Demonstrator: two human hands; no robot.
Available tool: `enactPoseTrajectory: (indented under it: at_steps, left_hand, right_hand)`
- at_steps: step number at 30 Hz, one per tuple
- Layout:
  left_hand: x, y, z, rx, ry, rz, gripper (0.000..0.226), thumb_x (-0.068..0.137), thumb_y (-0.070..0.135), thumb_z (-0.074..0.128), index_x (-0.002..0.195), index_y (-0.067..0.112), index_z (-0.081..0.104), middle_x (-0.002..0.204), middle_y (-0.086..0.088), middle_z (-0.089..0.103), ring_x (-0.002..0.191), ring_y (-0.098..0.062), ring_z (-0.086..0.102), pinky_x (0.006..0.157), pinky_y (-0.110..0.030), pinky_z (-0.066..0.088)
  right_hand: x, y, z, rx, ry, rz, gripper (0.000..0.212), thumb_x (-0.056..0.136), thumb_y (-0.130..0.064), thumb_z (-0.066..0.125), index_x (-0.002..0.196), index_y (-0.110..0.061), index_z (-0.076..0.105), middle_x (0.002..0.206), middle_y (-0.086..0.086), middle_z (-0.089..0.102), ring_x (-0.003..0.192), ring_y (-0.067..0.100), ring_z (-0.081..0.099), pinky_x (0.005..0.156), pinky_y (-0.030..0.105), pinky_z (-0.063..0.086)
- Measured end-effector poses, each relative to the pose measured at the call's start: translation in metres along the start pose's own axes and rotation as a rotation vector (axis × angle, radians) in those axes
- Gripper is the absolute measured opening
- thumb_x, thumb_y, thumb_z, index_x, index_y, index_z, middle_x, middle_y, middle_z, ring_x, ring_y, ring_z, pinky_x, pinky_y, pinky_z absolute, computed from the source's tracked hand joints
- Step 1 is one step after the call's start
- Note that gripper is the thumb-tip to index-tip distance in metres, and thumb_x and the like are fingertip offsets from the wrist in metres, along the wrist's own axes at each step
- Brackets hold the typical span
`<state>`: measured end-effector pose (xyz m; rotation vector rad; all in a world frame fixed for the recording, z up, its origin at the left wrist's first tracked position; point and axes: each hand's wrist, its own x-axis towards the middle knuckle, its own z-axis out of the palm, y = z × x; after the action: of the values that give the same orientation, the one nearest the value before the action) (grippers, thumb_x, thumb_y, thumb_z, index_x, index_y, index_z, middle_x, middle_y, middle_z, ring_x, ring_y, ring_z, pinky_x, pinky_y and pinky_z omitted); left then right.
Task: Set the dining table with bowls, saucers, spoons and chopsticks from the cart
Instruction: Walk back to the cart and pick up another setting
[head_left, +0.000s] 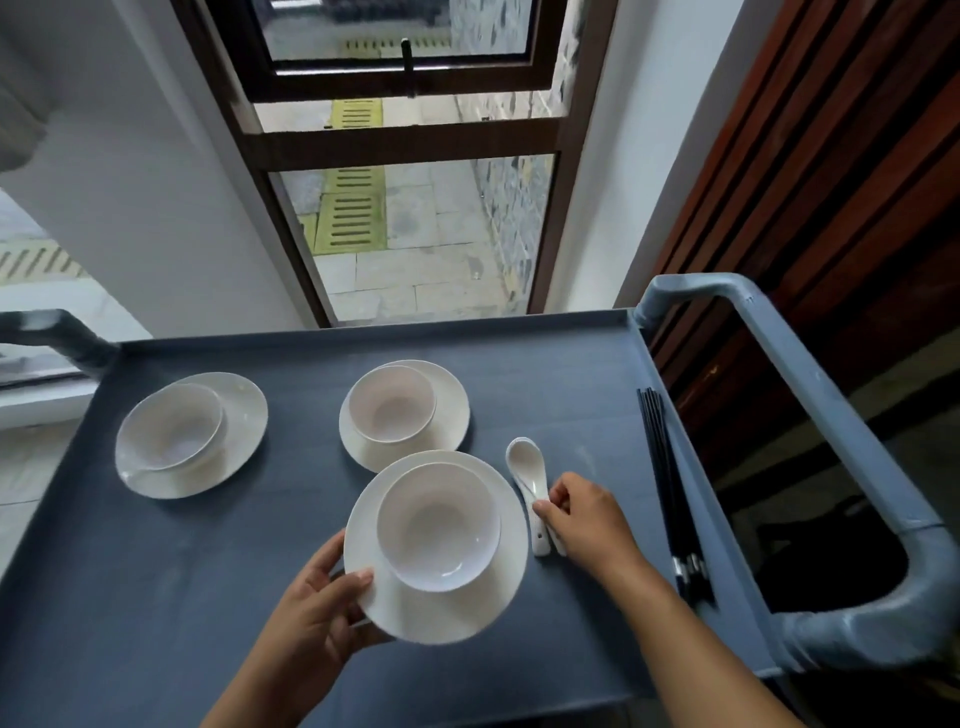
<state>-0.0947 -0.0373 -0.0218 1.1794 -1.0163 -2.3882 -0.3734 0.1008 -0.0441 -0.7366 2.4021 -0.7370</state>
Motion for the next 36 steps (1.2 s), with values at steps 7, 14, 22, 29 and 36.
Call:
enactPoseTrajectory:
  at_steps: [7,14,22,29,36]
  left_hand:
    - [0.019,0.006,0.022,0.005,-0.064,-0.023,0.054,0.079,0.001,0.058,0.128,0.023,0.064,0.116,-0.019,0.069,0.082,-0.035,0.071,0.068,-0.057,0.06]
    - [0.03,0.004,0.043,0.025,-0.126,-0.073,0.055,0.08,0.0,0.058,0.129,0.022,0.063,0.116,-0.018,0.069,0.079,-0.032,0.071,0.068,-0.057,0.061]
    - [0.042,0.005,0.057,0.013,-0.155,-0.121,0.056,0.079,-0.001,0.059,0.13,0.021,0.062,0.113,-0.021,0.07,0.073,-0.032,0.073,0.064,-0.053,0.061]
    - [0.044,0.005,0.059,0.043,-0.169,-0.13,0.056,0.081,-0.001,0.058,0.132,0.021,0.061,0.113,-0.02,0.07,0.073,-0.031,0.073,0.062,-0.05,0.061]
    - [0.042,0.007,0.06,0.059,-0.179,-0.13,0.058,0.08,0.0,0.059,0.134,0.022,0.06,0.12,-0.022,0.068,0.078,-0.034,0.071,0.065,-0.052,0.061]
  right_hand:
    - [-0.009,0.024,-0.027,0.501,0.012,0.19,0.02,0.094,-0.003,0.057,0.081,-0.011,0.045,0.087,0.013,0.07,0.066,0.018,0.066,0.062,0.031,0.055]
    - [-0.016,0.058,-0.067,0.049,0.331,0.304,0.021,0.088,-0.019,0.067,0.098,-0.005,0.054,0.092,0.019,0.068,0.086,0.039,0.063,0.066,0.037,0.044]
    - [-0.013,0.076,-0.071,-0.122,0.323,0.391,0.035,0.088,-0.027,0.07,0.106,-0.002,0.054,0.104,0.024,0.067,0.094,0.043,0.064,0.078,0.047,0.055]
    - [0.001,0.083,-0.081,-0.189,0.302,0.455,0.033,0.085,-0.035,0.072,0.096,-0.005,0.061,0.097,0.018,0.069,0.08,0.034,0.061,0.061,0.032,0.043]
    - [0.003,0.085,-0.085,-0.251,0.263,0.434,0.019,0.082,-0.027,0.064,0.084,-0.009,0.06,0.083,0.013,0.066,0.072,0.034,0.058,0.057,0.031,0.042]
